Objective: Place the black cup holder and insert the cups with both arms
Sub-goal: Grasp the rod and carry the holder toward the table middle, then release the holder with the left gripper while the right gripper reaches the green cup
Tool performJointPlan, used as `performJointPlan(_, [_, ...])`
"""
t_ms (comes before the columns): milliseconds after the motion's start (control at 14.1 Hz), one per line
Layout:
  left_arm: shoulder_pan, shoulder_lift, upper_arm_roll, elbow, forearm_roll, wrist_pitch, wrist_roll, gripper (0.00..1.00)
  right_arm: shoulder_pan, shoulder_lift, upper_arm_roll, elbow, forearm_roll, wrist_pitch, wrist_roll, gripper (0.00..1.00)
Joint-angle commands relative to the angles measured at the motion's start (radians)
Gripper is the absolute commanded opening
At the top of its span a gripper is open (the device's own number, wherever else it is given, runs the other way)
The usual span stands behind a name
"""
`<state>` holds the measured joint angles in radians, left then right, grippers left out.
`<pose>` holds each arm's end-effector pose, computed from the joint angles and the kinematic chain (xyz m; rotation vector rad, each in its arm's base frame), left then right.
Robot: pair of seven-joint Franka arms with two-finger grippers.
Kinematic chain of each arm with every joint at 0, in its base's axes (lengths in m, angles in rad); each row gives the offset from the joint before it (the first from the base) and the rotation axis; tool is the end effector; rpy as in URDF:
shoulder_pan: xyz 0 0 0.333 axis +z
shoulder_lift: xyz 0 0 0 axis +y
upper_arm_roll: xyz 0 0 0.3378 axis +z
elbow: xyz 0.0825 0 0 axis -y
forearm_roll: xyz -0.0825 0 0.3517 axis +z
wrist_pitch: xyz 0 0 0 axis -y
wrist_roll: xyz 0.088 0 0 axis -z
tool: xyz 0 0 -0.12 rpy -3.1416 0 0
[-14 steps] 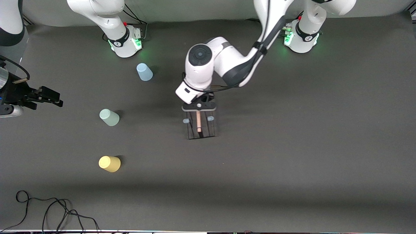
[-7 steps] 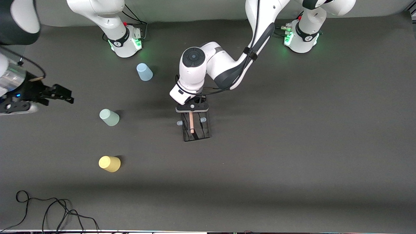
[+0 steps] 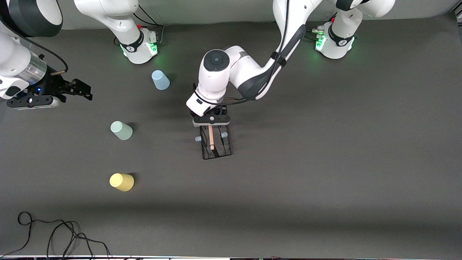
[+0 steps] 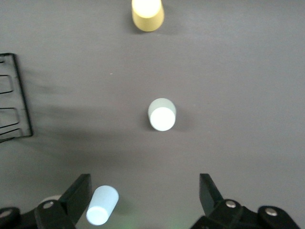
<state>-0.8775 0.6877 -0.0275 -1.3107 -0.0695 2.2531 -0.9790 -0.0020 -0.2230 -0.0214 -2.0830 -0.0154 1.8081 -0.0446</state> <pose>0.4642 -0.5864 0.3772 2.8831 0.1724 0.1286 0.4479 -0.0127 0.5350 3.1319 0.0405 -0.0818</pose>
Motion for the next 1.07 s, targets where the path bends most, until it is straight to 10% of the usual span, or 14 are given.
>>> performJointPlan(0, [0.032, -0.036, 0.023, 0.027, 0.007, -0.035, -0.017, 1.00, 0.000, -0.012, -0.037, -0.142, -0.028, 0.162, -0.053, 1.00])
performJointPlan(498, [0.276, -0.236, 0.086, 0.015, 0.109, -0.510, 0.247, 1.00, 0.010, 0.213, -0.051, -0.327, -0.028, 0.577, -0.070, 1.00])
performJointPlan(996, [0.538, -0.414, 0.092, -0.025, 0.134, -0.645, 0.558, 1.00, 0.011, 0.378, -0.049, -0.364, -0.025, 0.758, -0.070, 1.00])
